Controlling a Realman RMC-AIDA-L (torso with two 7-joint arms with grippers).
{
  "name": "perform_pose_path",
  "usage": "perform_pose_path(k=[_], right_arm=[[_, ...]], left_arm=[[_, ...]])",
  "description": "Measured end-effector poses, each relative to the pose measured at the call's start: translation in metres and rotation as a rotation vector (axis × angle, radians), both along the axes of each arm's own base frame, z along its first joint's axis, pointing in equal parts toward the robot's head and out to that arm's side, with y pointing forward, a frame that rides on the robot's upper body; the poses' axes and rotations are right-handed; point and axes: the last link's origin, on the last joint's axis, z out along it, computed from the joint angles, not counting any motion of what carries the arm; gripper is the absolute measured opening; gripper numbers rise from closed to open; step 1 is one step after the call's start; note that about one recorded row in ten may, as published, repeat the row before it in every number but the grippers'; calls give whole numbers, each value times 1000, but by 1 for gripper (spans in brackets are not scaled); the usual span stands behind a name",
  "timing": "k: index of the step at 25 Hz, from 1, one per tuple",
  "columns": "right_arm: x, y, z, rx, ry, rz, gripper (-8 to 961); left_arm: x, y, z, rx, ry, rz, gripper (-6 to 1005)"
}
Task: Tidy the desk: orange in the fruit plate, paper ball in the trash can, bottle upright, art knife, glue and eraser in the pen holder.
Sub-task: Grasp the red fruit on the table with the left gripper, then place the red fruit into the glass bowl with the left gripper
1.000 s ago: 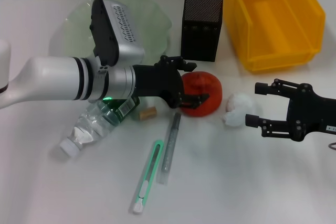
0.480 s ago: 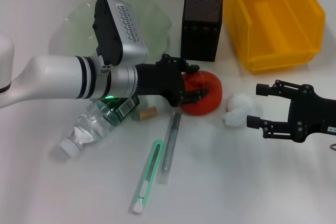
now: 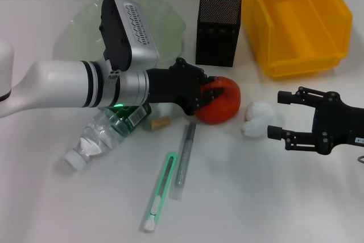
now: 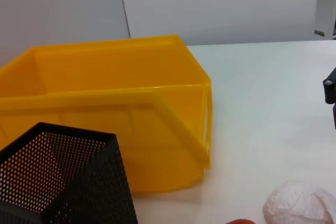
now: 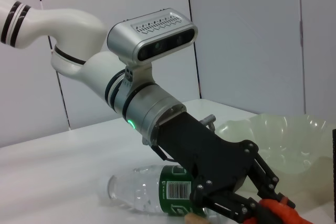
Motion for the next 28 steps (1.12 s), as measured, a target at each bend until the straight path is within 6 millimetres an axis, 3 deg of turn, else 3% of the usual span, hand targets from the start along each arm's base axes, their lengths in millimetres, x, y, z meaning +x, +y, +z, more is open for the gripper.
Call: perform_pose_path(k=[7, 13, 16, 20, 28], right_arm=[[0, 0, 0, 0, 0, 1, 818], [0, 0, 0, 1, -1, -1, 819], [0, 1, -1, 0, 0, 1, 819], [-1, 1, -1, -3, -1, 4, 819], [-2, 1, -2, -8, -1, 10, 819]], left_arm=[[6, -4, 5, -25, -68, -2, 165], [7, -7, 39, 59, -323, 30, 144], [-4, -7, 65, 163, -480, 71, 145], [-9, -6, 74, 217, -542, 106, 145], [-41, 10, 85, 437, -641, 336, 131]])
